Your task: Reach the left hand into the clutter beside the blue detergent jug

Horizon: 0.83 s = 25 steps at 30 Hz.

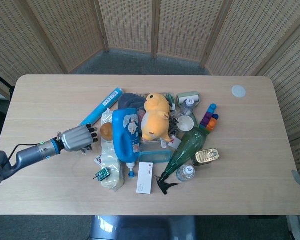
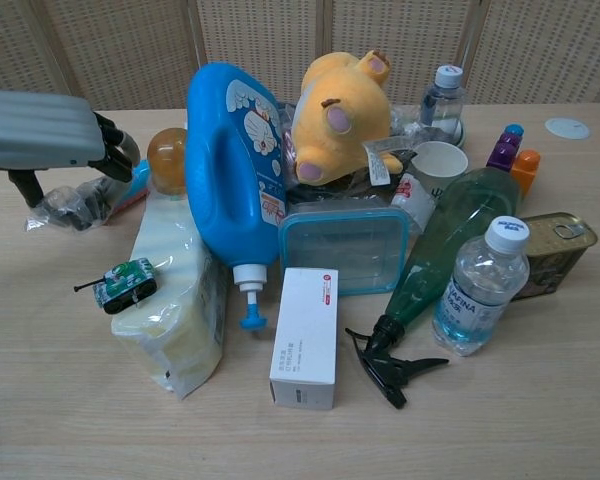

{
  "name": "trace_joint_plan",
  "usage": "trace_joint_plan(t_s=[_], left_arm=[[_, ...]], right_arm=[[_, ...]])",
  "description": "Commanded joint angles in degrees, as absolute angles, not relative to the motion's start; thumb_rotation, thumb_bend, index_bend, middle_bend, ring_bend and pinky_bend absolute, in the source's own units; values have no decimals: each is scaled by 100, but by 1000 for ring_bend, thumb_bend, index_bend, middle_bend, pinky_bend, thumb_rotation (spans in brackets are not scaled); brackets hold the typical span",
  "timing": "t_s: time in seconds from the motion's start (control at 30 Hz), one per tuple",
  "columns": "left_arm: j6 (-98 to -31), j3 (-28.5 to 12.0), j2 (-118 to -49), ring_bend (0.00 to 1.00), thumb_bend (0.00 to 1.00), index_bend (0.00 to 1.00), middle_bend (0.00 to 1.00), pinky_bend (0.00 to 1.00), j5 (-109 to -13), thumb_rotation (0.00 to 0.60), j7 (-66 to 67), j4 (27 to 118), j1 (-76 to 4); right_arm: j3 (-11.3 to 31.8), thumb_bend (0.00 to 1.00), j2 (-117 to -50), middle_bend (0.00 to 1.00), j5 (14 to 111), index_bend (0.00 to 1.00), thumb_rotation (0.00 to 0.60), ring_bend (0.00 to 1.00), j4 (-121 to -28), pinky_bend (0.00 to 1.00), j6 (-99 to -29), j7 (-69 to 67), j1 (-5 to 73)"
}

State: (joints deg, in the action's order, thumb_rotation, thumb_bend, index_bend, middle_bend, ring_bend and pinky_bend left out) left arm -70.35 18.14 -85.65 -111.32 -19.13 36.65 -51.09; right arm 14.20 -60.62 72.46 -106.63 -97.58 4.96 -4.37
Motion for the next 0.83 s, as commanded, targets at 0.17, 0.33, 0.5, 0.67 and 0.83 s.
trace_joint_plan(t_s=[0.17, 0.33, 0.5, 0.67, 0.83], left_arm=[[-7277, 1446, -7639, 287, 51, 688, 511, 387, -10886, 600, -1379, 4715, -5259], [-7274, 1227, -6994, 287, 50, 684, 509, 387, -10777, 600, -1045, 5485, -5400], [-7198, 1006, -6343, 288, 48, 676, 503, 386, -10678, 600, -720, 6288, -5521], [-7125, 802, -5818, 287, 48, 672, 501, 386, -10627, 600, -463, 6927, -5600], [-7054, 622, -5488, 287, 47, 673, 501, 387, -10601, 600, -298, 7320, -5639]], right_arm=[[1386, 0, -6041, 0, 7312, 0, 506, 0, -10716, 0, -9778, 479, -455], [1358, 0, -6008, 0, 7390, 0, 508, 0, -10771, 0, -9812, 439, -481], [1336, 0, -5965, 0, 7470, 0, 507, 0, -10815, 0, -9850, 371, -511], [1325, 0, -5929, 0, 7503, 0, 506, 0, -10851, 0, -9856, 304, -529], [1306, 0, -5907, 0, 7557, 0, 508, 0, -10877, 0, -9869, 274, -541]])
